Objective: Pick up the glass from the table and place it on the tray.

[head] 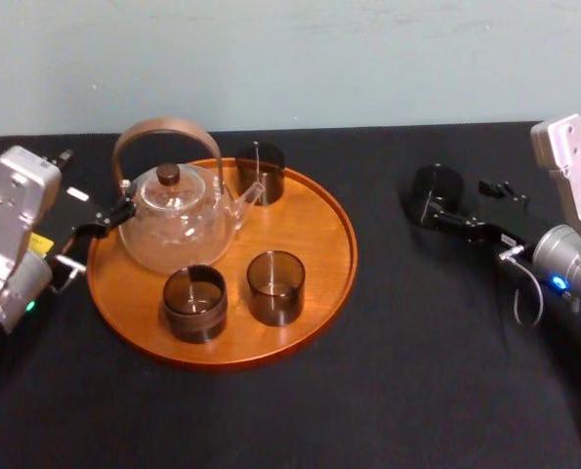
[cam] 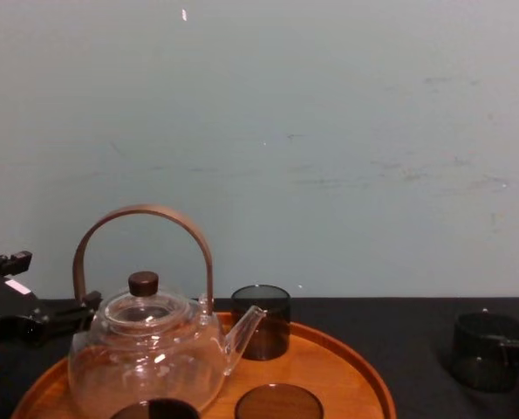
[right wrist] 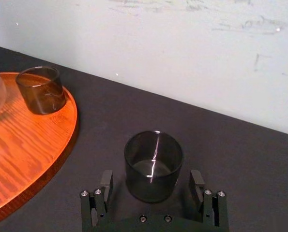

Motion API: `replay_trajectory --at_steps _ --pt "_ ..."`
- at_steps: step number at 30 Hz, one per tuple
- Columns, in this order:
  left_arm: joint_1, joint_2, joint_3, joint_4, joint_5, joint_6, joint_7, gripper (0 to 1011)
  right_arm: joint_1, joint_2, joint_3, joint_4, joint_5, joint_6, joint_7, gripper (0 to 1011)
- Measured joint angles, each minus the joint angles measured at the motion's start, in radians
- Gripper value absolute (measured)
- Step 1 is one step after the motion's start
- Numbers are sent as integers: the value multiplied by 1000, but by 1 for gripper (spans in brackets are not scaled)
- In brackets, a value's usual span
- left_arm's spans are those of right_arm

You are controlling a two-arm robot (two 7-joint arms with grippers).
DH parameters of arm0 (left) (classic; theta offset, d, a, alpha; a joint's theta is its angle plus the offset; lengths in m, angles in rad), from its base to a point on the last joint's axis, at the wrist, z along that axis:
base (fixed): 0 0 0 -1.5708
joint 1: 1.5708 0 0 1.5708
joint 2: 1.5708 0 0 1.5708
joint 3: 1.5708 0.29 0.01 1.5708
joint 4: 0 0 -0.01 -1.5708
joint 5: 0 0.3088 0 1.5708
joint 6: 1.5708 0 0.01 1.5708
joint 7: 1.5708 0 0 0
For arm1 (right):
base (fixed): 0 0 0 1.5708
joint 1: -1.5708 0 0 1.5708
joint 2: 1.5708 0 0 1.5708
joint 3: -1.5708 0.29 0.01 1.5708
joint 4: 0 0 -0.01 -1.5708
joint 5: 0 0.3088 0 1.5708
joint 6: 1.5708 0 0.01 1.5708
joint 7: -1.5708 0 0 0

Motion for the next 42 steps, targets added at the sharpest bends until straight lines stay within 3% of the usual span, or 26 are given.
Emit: replay_trajectory --at_steps 10,42 --pt "0 0 0 0 0 0 0 1009 77 -25 -21 99 -7 14 10 1002" --pt "0 0 0 0 0 0 0 1010 164 -59 -60 214 -43 -5 27 1002"
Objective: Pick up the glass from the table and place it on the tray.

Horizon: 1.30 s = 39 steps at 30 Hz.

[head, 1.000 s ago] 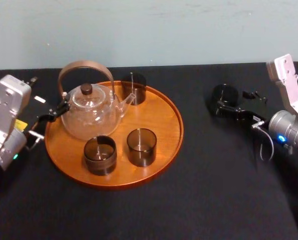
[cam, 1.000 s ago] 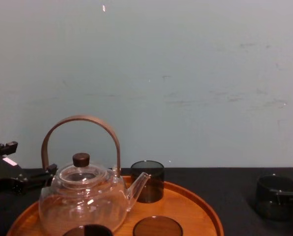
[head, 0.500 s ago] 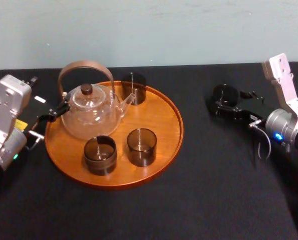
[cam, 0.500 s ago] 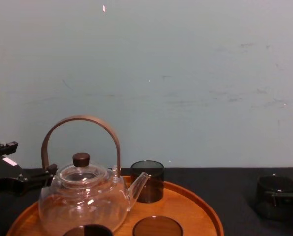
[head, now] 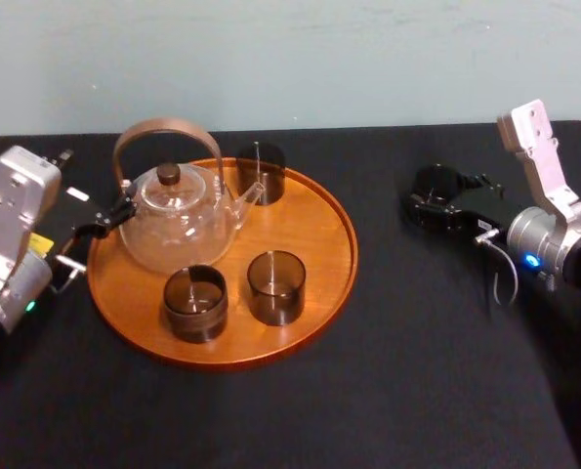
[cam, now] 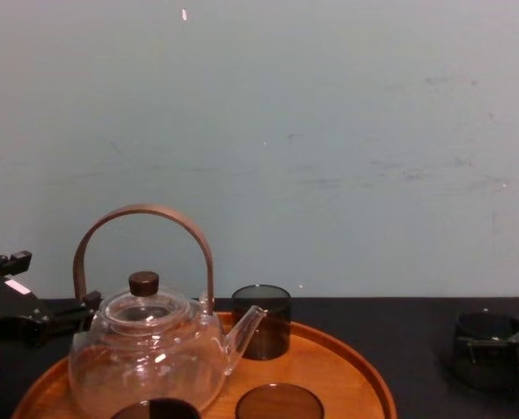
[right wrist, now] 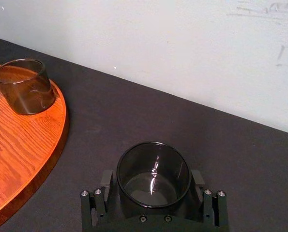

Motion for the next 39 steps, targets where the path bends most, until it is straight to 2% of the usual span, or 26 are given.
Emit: replay_trajectory --at_steps 12,19,39 --pt "0 0 0 0 0 0 0 1010 0 1 1 0 0 0 0 1002" --pt "0 0 0 0 0 0 0 1009 0 2 1 -1 0 0 -1 898" --pt "0 0 0 0 0 0 0 1009 -1 2 2 -2 1 1 -1 898"
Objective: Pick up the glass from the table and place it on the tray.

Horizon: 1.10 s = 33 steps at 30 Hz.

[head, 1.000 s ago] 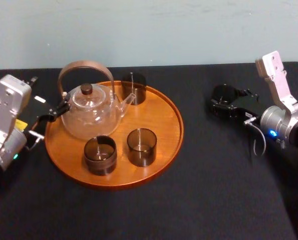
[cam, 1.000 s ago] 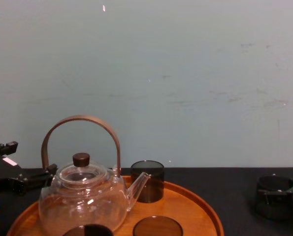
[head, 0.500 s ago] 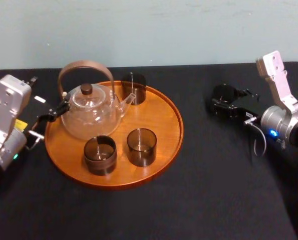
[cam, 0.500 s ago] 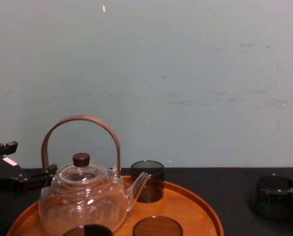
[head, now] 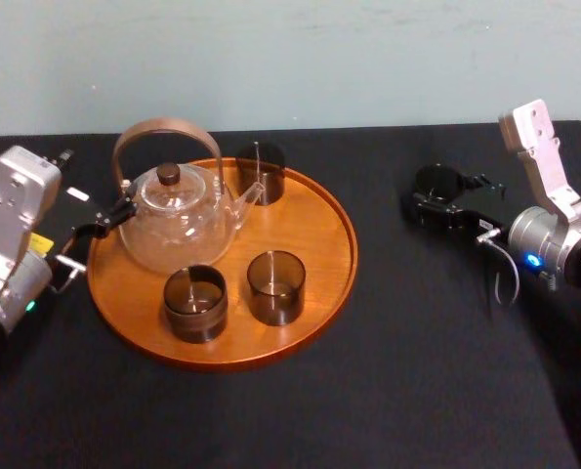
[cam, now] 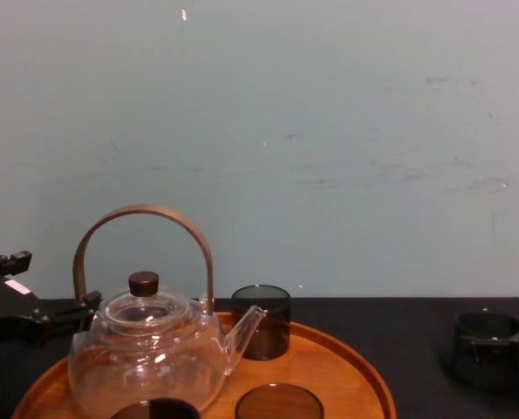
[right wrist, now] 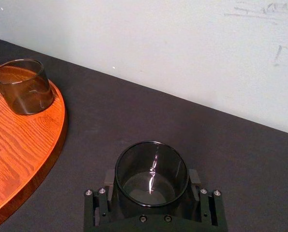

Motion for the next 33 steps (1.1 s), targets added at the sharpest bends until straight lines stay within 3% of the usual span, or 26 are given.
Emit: replay_trajectory --at_steps 33 --pt "0 0 0 0 0 0 0 1009 0 0 0 0 0 0 0 898"
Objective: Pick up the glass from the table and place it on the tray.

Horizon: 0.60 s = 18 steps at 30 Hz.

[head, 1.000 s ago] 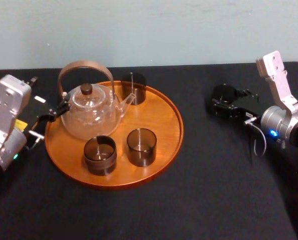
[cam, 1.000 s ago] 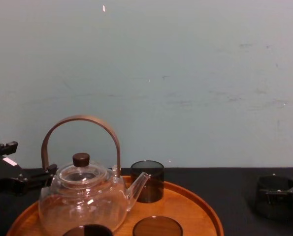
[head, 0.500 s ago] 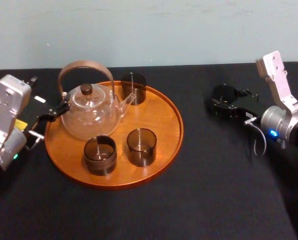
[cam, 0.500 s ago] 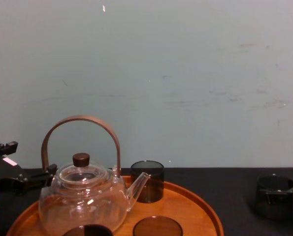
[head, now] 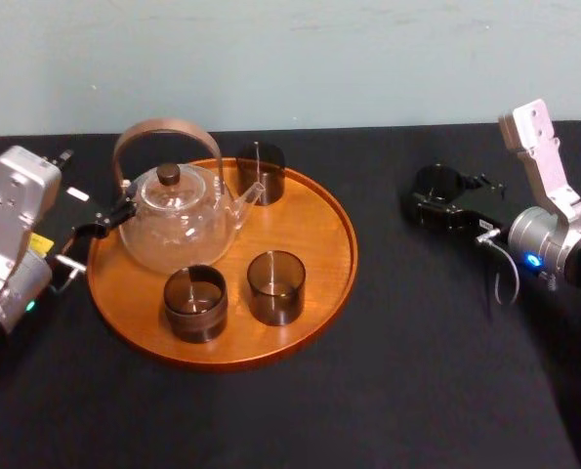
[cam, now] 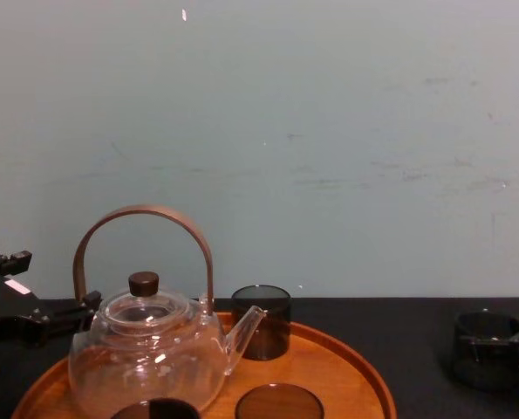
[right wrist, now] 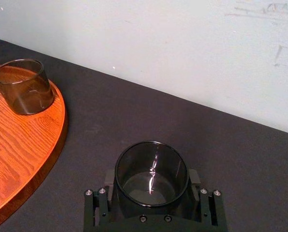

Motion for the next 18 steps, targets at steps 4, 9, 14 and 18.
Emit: replay_trajectory --at_steps 4,9,14,18 --pt "0 0 0 0 0 0 0 1009 0 0 0 0 0 0 0 898" --pt "0 0 0 0 0 0 0 1010 0 0 0 0 0 0 0 898" --pt "0 0 0 0 0 0 0 1009 0 0 0 0 0 0 0 898" --pt "0 0 0 0 0 0 0 1009 0 0 0 0 0 0 0 898"
